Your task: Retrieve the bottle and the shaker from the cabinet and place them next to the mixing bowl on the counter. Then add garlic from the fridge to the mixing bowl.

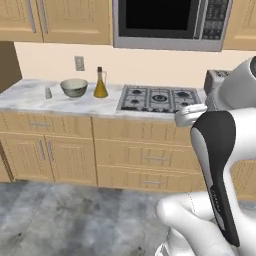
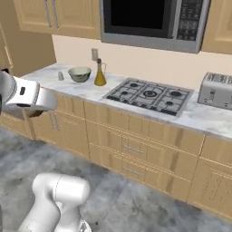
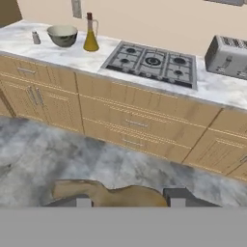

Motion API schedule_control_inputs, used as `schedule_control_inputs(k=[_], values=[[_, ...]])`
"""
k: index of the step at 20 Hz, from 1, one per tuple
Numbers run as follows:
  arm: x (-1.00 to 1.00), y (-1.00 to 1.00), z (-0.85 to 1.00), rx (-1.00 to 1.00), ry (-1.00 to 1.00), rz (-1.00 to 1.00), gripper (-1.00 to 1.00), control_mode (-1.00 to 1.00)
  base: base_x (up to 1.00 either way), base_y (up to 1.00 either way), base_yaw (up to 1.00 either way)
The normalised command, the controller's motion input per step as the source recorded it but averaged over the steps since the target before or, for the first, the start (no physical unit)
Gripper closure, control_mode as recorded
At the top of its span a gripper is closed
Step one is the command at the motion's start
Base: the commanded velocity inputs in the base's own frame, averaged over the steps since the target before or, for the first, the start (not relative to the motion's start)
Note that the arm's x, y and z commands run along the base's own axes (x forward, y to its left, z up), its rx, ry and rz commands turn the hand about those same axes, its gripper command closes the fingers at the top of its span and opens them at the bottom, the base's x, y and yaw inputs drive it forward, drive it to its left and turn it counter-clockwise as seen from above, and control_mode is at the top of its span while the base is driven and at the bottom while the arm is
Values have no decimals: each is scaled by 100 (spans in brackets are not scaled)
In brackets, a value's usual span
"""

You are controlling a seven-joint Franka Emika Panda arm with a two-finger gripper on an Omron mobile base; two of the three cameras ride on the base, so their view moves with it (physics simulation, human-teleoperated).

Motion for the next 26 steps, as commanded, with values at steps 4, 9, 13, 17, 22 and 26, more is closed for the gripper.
schedule_control_inputs(k=[4, 9, 13, 17, 22, 26], values=[[0, 0, 0, 0, 0, 0, 100, 100, 100, 93, -20], [0, 0, 0, 0, 0, 0, 100, 100, 98, 88, -20], [0, 0, 0, 0, 0, 0, 100, 100, 73, 74, -19], [0, 0, 0, 0, 0, 0, 100, 100, 34, 37, -19], [0, 0, 0, 0, 0, 0, 100, 100, 15, 24, -23], [0, 0, 0, 0, 0, 0, 100, 100, 39, 33, -30]])
